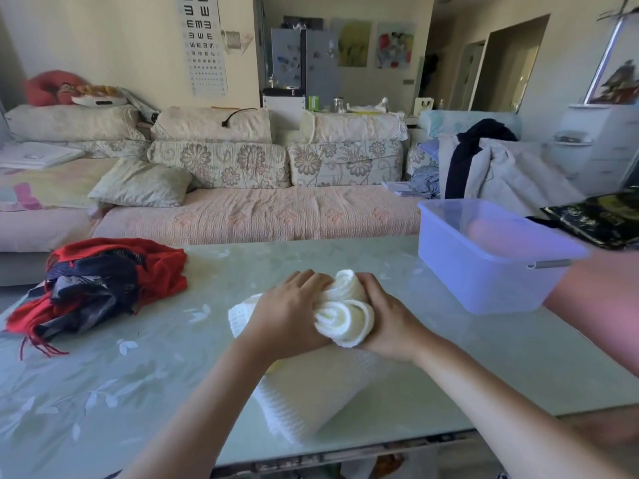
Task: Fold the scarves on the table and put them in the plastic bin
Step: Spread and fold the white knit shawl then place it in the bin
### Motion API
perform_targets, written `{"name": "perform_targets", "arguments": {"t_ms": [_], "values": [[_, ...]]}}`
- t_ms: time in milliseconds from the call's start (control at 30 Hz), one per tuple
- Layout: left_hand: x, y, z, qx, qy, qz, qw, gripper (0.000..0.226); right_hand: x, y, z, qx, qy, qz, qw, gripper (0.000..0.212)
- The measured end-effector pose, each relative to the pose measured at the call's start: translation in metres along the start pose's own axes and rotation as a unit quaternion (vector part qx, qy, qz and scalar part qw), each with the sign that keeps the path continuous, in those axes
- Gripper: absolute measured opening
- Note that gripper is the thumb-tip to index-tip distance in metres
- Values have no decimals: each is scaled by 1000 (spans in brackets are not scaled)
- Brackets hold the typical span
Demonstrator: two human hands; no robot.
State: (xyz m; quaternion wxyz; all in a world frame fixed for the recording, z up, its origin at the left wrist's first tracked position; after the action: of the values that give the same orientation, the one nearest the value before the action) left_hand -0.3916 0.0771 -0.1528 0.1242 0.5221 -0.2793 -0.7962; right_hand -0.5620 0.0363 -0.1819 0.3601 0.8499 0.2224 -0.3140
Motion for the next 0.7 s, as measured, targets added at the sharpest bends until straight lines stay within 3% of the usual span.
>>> {"name": "perform_targets", "arguments": {"t_ms": [33, 133, 167, 267, 367, 467, 600, 700], "values": [[1, 0, 7, 7, 9, -17, 1000, 83, -9, -5, -1, -7, -9, 0, 1000, 88], [20, -3, 11, -17, 56, -181, 982, 133, -36, -21, 2, -20, -37, 5, 999, 67], [27, -5, 10, -43, 56, -214, 974, 136, -46, -27, 6, -20, -41, 12, 999, 63], [42, 6, 22, -119, -27, -229, 966, 116, -84, -42, 16, -15, -45, 47, 998, 59], [33, 53, 62, -49, -2, -159, 986, 101, -133, -43, 20, -19, -46, 80, 996, 60], [7, 114, 110, 21, 23, -36, 999, 92, -200, -33, 22, -32, -28, 150, 988, 62], [-11, 193, 175, 75, 69, 113, 988, 78, -290, -12, 32, -67, -63, 231, 969, 67], [17, 247, 211, 74, 88, 159, 981, 72, -342, 2, 60, -79, -126, 254, 956, 65]]}}
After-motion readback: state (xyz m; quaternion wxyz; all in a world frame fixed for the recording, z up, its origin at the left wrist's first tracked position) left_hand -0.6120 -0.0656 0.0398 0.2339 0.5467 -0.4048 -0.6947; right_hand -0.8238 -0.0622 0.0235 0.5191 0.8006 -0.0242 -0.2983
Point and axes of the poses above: each hand's wrist, its own y-axis towards the middle knuckle, its own x-axis out of the palm, z = x × y, the point moved 5 cm from there along y, towards the middle knuckle, and after that the axes turned 13 degrees about -x, right-handed, at the moved point
